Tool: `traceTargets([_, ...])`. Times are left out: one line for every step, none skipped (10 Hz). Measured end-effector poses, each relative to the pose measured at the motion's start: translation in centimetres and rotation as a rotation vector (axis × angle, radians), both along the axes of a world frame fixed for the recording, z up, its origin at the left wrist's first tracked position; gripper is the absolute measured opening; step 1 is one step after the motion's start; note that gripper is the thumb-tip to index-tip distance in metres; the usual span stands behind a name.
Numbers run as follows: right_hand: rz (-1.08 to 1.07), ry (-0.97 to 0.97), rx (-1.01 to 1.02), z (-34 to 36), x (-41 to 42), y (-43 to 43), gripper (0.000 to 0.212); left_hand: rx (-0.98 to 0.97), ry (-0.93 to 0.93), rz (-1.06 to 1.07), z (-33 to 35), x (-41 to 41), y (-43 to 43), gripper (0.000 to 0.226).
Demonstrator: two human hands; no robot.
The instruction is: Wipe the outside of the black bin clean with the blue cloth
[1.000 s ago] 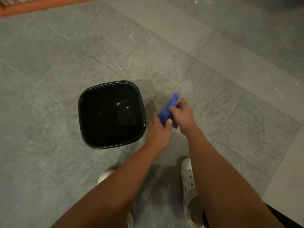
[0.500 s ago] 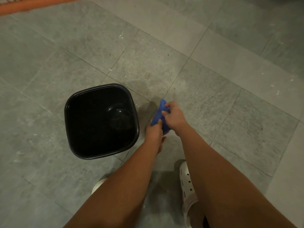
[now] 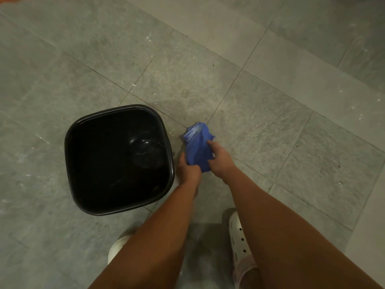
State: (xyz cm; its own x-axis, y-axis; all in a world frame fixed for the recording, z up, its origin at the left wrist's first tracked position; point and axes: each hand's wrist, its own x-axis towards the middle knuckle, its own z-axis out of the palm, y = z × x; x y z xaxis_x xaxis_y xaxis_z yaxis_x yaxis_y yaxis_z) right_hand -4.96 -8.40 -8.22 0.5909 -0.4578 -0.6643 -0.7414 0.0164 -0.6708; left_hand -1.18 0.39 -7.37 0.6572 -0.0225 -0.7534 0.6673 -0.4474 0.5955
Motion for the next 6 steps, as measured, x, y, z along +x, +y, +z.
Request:
traceTargets([-0.032, 0.085, -0.044, -1.3, -1.3, 0.7, 0.059, -0.013, 0.062, -0.031, -1.4, -0.8, 0.6, 0.038])
traceTargets([0.017, 0.148, -0.142, -2.0, -1.9, 1.0, 0.061, 0.006, 0.116, -0.013, -2.0, -1.1, 0.6, 0.027])
traceTargets([0.086, 0.234, -0.184, -1.9, -1.7, 1.1, 0.056, 0.142, 0.125, -0.256, -2.2, -0.9, 0.5, 0.027])
traceTargets([0.291, 0.336, -0.285, -1.8, -0.9, 1.0, 0.041, 0.171, 0.179, -0.476, -1.4, -0.9, 0.2, 0.030])
traceTargets([0.492, 0.440, -0.367, -0.8, -0.2, 1.0, 0.035, 0.166, 0.259, -0.551, 0.1, -0.6, 0.2, 0.035])
traceTargets([0.546, 0.472, -0.383, 0.8, 0.4, 0.7, 0.032, 0.137, 0.276, -0.561, 1.8, -0.3, 0.0, 0.036])
